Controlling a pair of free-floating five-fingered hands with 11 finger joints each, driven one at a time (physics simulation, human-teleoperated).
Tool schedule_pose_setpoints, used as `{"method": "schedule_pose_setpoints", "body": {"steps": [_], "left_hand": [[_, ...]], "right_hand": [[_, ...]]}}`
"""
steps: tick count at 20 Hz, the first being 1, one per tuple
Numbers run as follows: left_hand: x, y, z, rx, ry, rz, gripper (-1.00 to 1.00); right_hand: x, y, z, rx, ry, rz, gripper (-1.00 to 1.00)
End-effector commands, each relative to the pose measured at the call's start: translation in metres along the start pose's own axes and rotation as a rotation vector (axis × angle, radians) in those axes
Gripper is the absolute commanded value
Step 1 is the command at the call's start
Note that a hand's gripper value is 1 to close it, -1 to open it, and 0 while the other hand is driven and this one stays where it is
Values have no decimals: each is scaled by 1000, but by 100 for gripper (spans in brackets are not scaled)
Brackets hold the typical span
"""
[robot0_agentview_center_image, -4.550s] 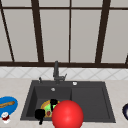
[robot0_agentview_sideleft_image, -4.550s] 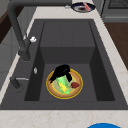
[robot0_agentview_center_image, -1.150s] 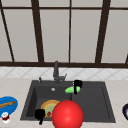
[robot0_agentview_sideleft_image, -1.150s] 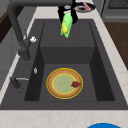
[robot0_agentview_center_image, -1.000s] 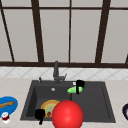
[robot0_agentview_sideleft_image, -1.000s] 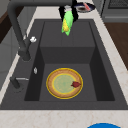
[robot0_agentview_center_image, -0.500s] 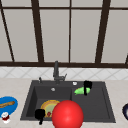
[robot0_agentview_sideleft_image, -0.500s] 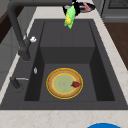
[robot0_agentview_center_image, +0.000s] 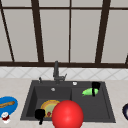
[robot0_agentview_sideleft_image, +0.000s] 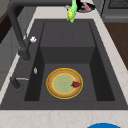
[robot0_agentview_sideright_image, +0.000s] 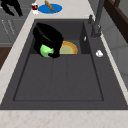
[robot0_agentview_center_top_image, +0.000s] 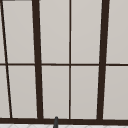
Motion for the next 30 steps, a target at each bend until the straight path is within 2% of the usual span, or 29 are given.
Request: {"method": "schedule_pose_setpoints", "body": {"steps": [1,12,30], "left_hand": [[0,0,0,0,0,0,0],[0,0,0,0,0,0,0],[0,0,0,0,0,0,0]], "right_hand": [[-26,-6,0,6,28,-20,100],[-98,-23,0,17,49,-16,100],[-223,-31,-9,12,29,-16,100]]}}
